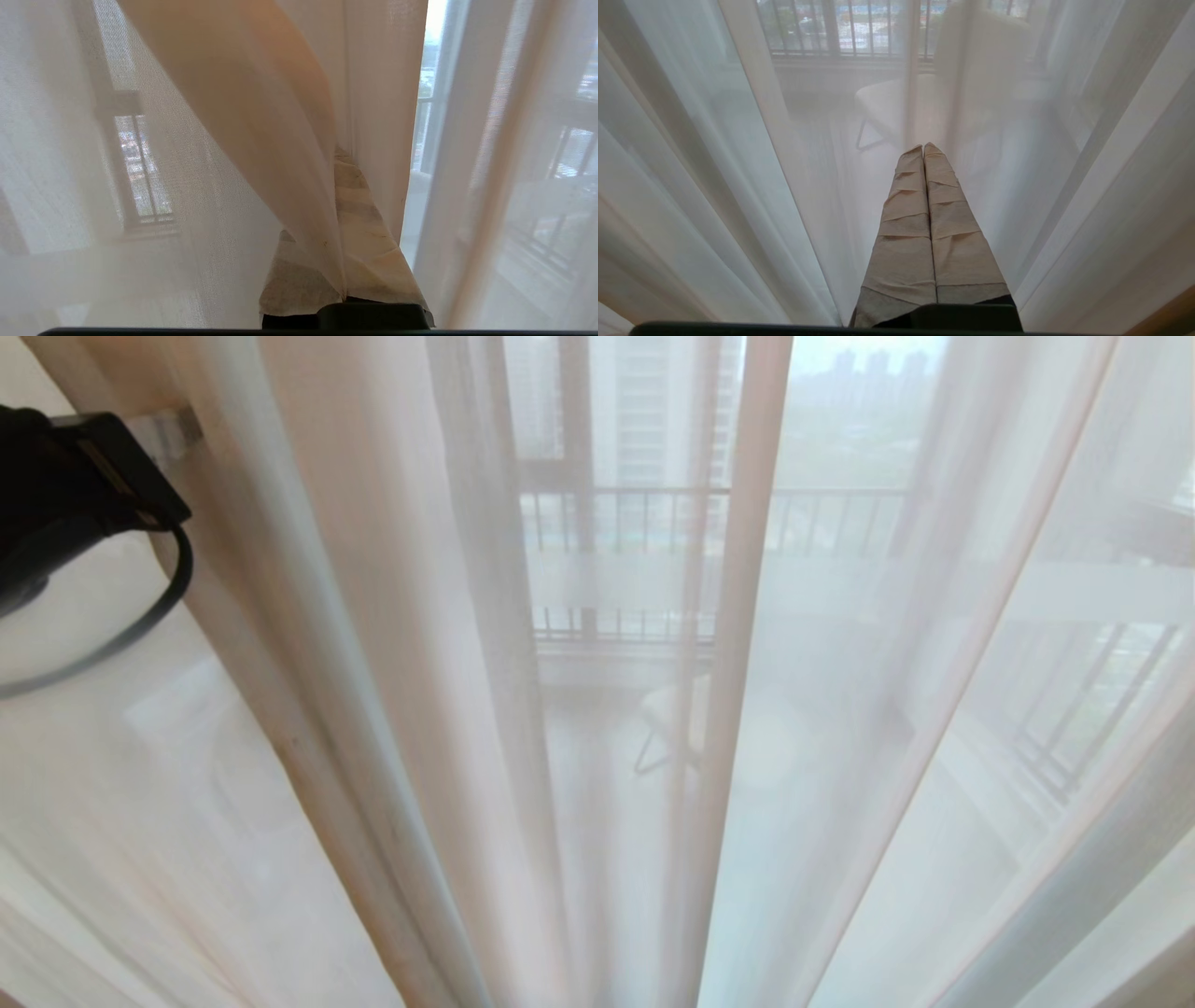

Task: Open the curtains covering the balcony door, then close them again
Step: Close the inner curtains on both sides

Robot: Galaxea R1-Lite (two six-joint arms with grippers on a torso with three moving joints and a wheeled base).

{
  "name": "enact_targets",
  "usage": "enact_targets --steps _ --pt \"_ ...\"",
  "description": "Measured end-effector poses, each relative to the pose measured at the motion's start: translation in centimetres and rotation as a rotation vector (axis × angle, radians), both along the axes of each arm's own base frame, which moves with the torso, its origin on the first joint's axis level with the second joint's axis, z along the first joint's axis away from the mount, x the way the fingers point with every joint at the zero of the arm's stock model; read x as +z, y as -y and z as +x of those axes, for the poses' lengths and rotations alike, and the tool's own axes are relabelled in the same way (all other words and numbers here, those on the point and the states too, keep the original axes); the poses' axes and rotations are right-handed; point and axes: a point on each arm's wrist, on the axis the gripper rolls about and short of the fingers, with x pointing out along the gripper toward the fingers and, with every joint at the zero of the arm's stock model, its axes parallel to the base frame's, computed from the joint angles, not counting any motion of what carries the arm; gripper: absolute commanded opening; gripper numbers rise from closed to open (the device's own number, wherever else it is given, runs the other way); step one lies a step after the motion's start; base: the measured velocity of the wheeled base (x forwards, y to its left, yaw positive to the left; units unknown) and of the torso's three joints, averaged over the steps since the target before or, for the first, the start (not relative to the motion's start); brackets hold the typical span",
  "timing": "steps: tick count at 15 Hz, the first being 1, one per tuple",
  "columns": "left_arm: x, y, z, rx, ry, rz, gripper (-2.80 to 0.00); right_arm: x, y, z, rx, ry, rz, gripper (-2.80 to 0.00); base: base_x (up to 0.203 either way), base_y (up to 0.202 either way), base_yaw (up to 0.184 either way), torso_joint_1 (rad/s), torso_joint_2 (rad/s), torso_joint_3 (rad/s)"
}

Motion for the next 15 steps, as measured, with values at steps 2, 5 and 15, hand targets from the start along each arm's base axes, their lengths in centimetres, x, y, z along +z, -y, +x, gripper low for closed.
enact_targets --steps 2,5,15 --pt "0.2 0.0 -0.1 0.0 0.008 0.0 -2.8 0.0 0.0 0.0 0.0 0.0 -0.001 -2.8 0.0 0.0 0.0 0.0 0.0 0.0" --pt "0.9 -0.4 -1.0 0.011 0.025 -0.003 -2.8 0.0 0.0 0.0 0.0 0.0 0.0 -2.8 0.0 0.0 0.0 0.0 0.0 0.0" --pt "4.6 -1.0 -7.4 0.003 0.063 -0.006 -2.8 0.0 0.0 0.0 0.0 -0.001 0.0 -2.8 0.0 0.0 0.0 0.0 0.0 0.0"
